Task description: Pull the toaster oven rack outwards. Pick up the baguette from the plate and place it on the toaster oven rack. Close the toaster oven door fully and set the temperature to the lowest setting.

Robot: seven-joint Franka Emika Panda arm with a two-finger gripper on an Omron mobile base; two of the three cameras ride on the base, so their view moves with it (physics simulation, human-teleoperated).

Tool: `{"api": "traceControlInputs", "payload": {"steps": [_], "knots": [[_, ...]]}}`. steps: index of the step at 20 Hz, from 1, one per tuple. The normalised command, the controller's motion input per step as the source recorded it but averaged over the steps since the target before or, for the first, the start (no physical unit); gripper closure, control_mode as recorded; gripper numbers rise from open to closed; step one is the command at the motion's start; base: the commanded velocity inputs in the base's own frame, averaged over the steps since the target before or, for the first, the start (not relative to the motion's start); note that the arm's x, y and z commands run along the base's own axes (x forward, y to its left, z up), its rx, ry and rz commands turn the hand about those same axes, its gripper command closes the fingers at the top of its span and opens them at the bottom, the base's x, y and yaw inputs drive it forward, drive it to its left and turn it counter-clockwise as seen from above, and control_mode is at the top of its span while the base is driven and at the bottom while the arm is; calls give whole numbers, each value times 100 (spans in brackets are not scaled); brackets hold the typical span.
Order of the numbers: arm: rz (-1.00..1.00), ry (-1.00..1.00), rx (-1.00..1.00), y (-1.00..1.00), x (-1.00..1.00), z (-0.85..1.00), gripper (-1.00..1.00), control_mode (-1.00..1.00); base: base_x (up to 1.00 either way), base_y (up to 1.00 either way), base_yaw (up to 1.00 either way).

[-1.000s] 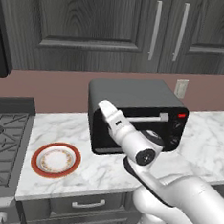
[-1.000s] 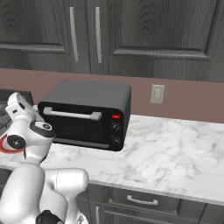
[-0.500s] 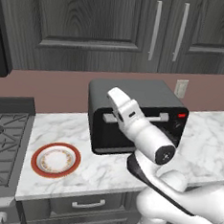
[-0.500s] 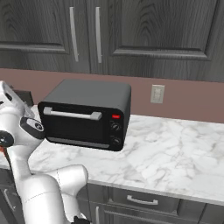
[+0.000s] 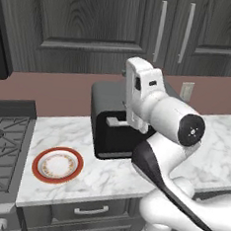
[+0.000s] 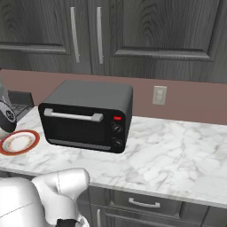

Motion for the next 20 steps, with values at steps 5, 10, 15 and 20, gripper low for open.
{"api": "traceControlInputs", "payload": {"steps": [5, 10, 15, 20], "knots": [[-39, 46, 70, -44, -46, 1, -100, -100, 0, 0, 0], [-34, 30, 75, -74, -49, -30, -100, -100, 0, 0, 0], [-18, 12, 89, -95, -51, -38, -100, -100, 0, 0, 0], [-3, 1, 99, -95, -40, -47, -100, -100, 0, 0, 0]]}}
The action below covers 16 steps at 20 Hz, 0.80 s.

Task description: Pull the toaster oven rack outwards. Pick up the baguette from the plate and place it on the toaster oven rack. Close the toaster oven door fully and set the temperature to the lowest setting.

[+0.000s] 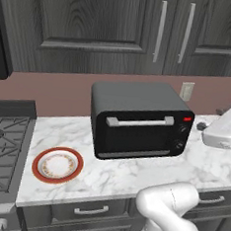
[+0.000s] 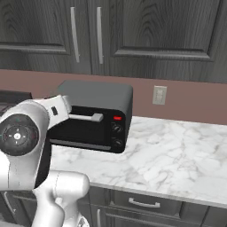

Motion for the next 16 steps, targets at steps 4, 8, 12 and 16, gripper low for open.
{"api": "traceControlInputs", "payload": {"steps": [4, 8, 12, 16], "knots": [[-3, 0, 97, -80, -16, -43, -100, -100, 0, 0, 0], [-4, 3, 91, -50, 5, -15, -100, -100, 0, 0, 0], [-6, 24, 83, -8, 19, -33, -100, -100, 0, 0, 0], [-9, 29, 71, 12, 17, -72, -100, -100, 0, 0, 0]]}}
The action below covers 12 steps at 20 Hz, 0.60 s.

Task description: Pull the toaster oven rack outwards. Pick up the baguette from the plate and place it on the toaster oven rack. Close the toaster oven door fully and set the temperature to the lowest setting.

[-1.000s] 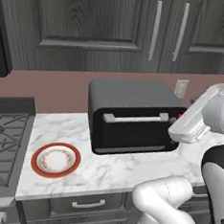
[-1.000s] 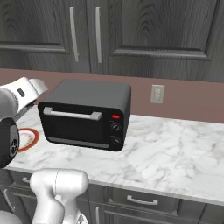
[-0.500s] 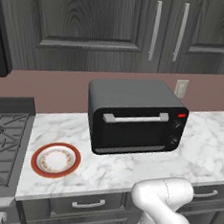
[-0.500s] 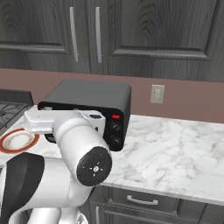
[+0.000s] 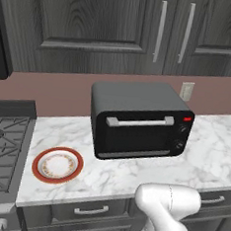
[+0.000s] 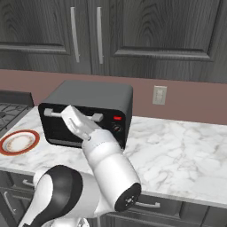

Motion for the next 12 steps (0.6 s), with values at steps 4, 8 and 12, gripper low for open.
{"api": "traceControlInputs", "payload": {"steps": [4, 8, 12], "knots": [[-11, 27, 60, 20, 19, -84, -100, -100, 0, 0, 0], [-11, 19, 42, 13, 16, -46, -100, -100, 0, 0, 0], [-16, 24, 14, 14, 36, -23, -100, -100, 0, 0, 0]]}}
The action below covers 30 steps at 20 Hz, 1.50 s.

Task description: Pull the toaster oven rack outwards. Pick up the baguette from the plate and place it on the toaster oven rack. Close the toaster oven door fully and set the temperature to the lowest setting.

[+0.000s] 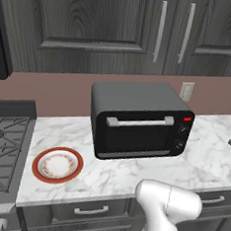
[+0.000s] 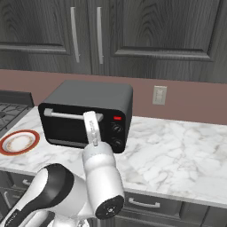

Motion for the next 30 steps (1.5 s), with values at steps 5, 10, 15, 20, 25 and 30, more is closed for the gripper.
{"api": "traceControlInputs", "payload": {"steps": [5, 10, 15, 20, 25, 30], "knots": [[-10, 37, 0, 20, 50, -33, -100, -100, 0, 0, 0], [-1, 31, 0, 1, 19, -63, -100, -100, 0, 0, 0], [0, 23, 6, -11, 15, -62, -100, -100, 0, 0, 0], [0, 14, 23, -24, 17, -30, -100, -100, 0, 0, 0], [-1, 12, 40, -17, 23, -30, -100, -100, 0, 0, 0], [-5, 11, 40, -1, 43, -36, -100, -100, 0, 0, 0]]}}
